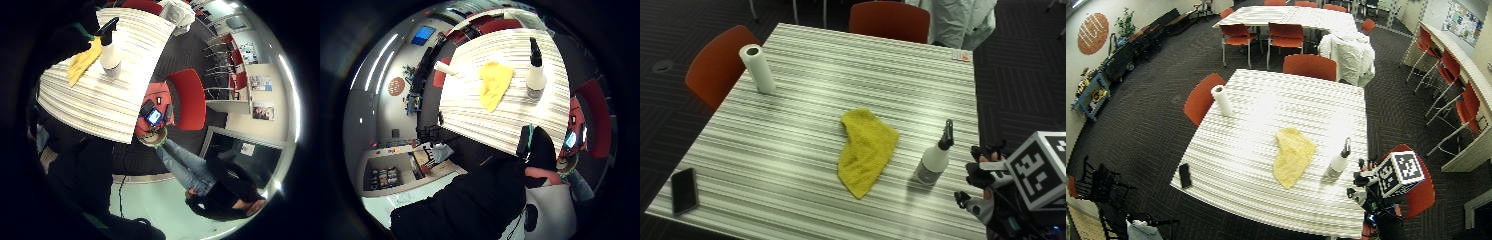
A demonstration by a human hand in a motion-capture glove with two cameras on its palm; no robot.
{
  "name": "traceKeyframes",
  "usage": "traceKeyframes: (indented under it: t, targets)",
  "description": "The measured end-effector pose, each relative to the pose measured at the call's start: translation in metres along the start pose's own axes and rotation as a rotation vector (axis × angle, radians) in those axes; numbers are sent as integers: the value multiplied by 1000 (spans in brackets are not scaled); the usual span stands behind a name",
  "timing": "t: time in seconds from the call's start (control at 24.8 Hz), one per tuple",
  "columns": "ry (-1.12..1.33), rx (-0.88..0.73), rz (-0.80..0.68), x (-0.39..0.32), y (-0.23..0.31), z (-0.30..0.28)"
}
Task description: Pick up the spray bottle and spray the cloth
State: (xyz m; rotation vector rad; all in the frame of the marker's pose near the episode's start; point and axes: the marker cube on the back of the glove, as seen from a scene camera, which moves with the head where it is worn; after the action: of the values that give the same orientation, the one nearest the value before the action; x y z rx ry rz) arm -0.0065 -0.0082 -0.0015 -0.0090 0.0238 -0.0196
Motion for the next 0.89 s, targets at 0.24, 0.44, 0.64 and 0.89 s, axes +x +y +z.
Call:
traceKeyframes:
  t: [0.24, 0.44, 0.64, 0.89]
  targets:
    - [-48, 15, 4, 1, 3, 1]
    - [-50, 13, 11, 1, 2, 1]
    - [-60, 6, 0, -4, -3, 8]
    - [-297, 1, 8, -9, -11, 24]
